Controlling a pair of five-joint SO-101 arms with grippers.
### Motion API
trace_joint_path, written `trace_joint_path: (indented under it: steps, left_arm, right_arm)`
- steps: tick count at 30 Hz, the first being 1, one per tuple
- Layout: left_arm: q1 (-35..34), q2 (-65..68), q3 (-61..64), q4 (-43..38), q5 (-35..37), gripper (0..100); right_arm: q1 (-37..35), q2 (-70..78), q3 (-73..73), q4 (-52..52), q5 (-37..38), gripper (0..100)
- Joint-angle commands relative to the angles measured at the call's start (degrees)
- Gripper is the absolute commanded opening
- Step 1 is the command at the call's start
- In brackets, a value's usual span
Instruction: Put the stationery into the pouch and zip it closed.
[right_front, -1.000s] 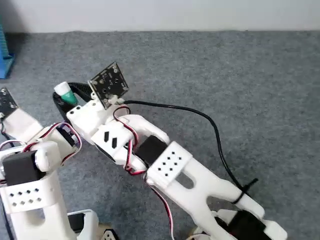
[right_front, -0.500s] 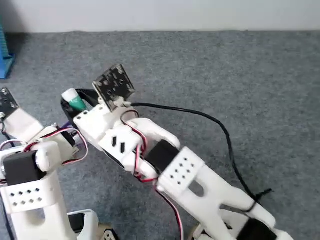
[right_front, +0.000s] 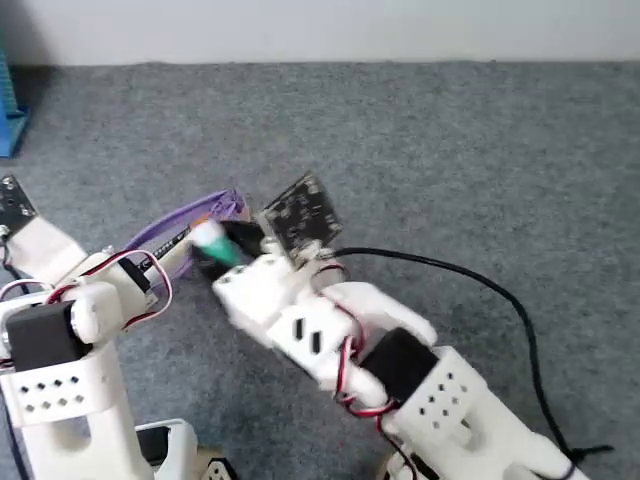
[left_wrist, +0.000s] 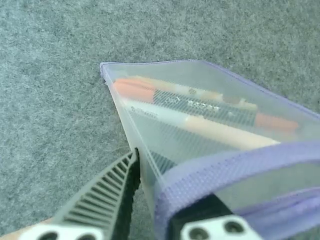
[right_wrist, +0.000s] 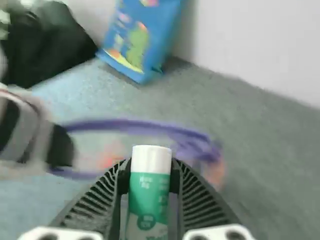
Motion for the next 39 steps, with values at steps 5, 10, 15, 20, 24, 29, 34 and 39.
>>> trace_joint_path:
  steps: [5, 10, 15, 20, 24, 29, 34, 39]
  left_arm:
    - [0.5, 0.2, 0.3, -1.1, 0.4, 1]
    - [0.5, 0.2, 0.3, -1.1, 0.4, 1]
    - [0.5, 0.2, 0.3, -1.1, 0.4, 1]
    - [0.5, 0.2, 0.3, -1.1, 0.4, 1]
    - [0.5, 0.2, 0.3, -1.1, 0.4, 1]
    - [0.5, 0.2, 0.3, -1.0, 0.4, 1]
    - [0.5, 0.2, 0.2, -1.0, 0.4, 1]
    - [0.5, 0.2, 0.2, -1.0, 0.4, 1]
  right_arm:
    - [22.3, 1.0, 12.5, 3.6, 1.1, 0.8]
    - [30.1, 10.7, 14.3, 5.0, 10.3, 0.8]
    - [32.9, 21.3, 10.7, 12.8, 10.8, 1.2]
    - [33.2, 31.9, 5.6, 16.4, 10.7, 3.3]
    - [33.0, 36.9, 2.3, 16.5, 10.8, 16.2]
    - [32.8, 37.7, 1.6, 16.3, 11.0, 23.4]
    - [33.2, 37.8, 1.6, 17.0, 14.1, 23.4]
    - [33.3, 38.0, 1.6, 16.6, 16.6, 23.4]
